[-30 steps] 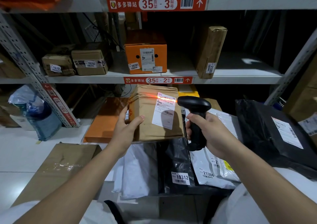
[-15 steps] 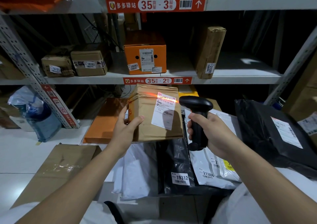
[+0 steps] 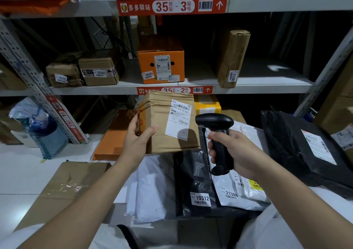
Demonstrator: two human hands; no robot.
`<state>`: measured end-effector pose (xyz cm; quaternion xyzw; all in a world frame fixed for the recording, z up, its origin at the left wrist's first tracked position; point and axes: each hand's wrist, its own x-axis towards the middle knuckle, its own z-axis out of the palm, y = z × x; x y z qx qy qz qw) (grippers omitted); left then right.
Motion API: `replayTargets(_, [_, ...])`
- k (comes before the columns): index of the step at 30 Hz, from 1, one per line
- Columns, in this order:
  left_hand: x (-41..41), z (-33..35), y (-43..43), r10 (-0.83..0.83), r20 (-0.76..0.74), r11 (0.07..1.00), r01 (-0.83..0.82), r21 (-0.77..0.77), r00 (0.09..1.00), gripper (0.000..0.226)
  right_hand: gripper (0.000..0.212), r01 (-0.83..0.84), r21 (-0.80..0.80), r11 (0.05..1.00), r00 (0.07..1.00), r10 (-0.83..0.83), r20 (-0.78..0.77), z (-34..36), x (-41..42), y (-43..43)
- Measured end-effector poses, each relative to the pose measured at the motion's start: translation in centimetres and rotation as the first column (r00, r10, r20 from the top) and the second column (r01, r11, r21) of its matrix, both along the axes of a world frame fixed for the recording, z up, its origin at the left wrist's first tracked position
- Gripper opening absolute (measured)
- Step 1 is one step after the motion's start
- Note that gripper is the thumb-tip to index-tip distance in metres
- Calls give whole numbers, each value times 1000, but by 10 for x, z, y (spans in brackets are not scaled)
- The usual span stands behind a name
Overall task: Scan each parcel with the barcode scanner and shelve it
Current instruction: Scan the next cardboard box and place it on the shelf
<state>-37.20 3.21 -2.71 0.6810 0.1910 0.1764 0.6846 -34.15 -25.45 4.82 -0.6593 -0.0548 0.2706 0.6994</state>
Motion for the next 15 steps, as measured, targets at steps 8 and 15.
replayTargets(8, [1, 2, -1, -3, -1, 1000, 3, -1, 1000, 94, 12, 5, 19, 1000, 999, -4, -42, 1, 0, -4])
replayTargets(15, [2, 4, -3, 36, -19, 999, -37, -3, 999, 99, 12, 4, 31, 1000, 1000, -3, -31, 2, 0, -5])
